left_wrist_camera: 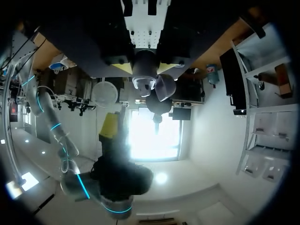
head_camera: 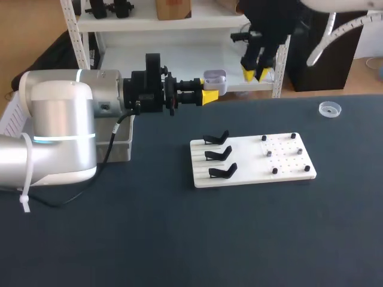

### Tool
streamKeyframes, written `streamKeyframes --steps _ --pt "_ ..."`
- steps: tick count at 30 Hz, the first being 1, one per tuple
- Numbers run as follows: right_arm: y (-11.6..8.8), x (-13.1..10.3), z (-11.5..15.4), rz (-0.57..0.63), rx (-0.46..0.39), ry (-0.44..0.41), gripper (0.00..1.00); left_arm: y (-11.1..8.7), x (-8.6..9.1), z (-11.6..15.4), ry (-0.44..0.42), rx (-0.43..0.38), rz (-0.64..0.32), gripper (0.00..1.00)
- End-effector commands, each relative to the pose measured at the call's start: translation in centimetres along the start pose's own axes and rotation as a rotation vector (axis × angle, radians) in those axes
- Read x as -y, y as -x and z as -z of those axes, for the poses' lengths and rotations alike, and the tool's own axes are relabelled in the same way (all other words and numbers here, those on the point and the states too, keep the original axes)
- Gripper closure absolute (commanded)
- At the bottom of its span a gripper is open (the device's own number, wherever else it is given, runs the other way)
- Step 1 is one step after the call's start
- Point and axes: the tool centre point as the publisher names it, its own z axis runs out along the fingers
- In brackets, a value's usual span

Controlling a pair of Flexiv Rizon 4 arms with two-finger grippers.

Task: Pick up each earbud case from the left stands, insert the matching earbuds, close the lid, and place the case in the box.

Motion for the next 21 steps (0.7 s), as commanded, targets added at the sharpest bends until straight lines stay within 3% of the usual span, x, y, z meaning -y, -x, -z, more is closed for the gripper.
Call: streamKeyframes --steps 1,12,21 --pt "1.2 -1.4 0.6 0.04 -0.011 -0.01 1.0 -0.1 0.1 0.0 0.004 0.002 -0.001 1.0" --pt "3.3 -4.6 0.4 0.169 -0.036 0.001 1.0 -0.1 0.1 0.0 0.004 0.002 -0.001 1.0" --pt "4.4 -5.8 -1.4 0.194 -0.061 -0.001 1.0 -0.1 0.1 0.0 0.004 0.002 -0.001 1.0"
